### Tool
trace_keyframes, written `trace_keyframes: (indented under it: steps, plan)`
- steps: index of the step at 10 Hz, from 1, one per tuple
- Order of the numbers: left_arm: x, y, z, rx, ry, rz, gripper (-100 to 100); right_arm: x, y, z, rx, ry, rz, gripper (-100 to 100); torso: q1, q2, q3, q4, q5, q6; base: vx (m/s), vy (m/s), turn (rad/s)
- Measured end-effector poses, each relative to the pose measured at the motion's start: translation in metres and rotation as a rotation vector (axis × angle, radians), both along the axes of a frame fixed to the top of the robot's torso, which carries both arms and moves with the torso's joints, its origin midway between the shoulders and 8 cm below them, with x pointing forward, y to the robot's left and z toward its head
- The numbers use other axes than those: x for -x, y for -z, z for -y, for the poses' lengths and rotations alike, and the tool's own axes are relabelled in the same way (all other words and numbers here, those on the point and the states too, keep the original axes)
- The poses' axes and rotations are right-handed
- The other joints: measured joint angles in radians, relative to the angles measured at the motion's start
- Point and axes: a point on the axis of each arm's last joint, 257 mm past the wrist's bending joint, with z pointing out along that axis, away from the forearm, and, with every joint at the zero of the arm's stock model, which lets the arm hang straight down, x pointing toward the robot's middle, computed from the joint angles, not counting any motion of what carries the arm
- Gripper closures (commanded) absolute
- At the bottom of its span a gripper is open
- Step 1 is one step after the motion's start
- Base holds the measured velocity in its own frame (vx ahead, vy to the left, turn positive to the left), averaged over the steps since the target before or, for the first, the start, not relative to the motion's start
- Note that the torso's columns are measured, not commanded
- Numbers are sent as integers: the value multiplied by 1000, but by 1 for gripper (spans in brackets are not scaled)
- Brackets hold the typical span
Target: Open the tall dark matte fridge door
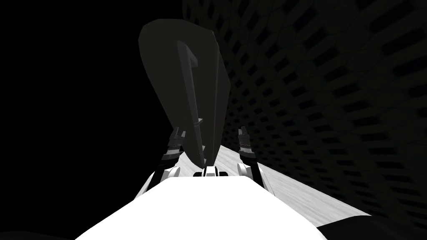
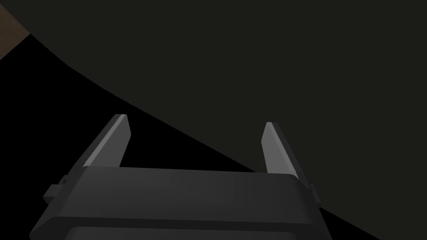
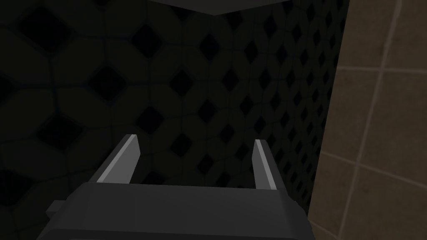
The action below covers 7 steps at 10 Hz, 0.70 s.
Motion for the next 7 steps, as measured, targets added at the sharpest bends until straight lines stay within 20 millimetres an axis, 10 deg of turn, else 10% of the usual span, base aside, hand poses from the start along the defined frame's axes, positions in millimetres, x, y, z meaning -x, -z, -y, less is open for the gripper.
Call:
trace_keyframes:
  steps: [7]
  plan:
    - [-15, 14, -1, 45, 146, -86, -100, 0, 0, 0, 0, 0, 0, 0, 1, 2, -7, 3, 0, 0, -80, -55, -45]
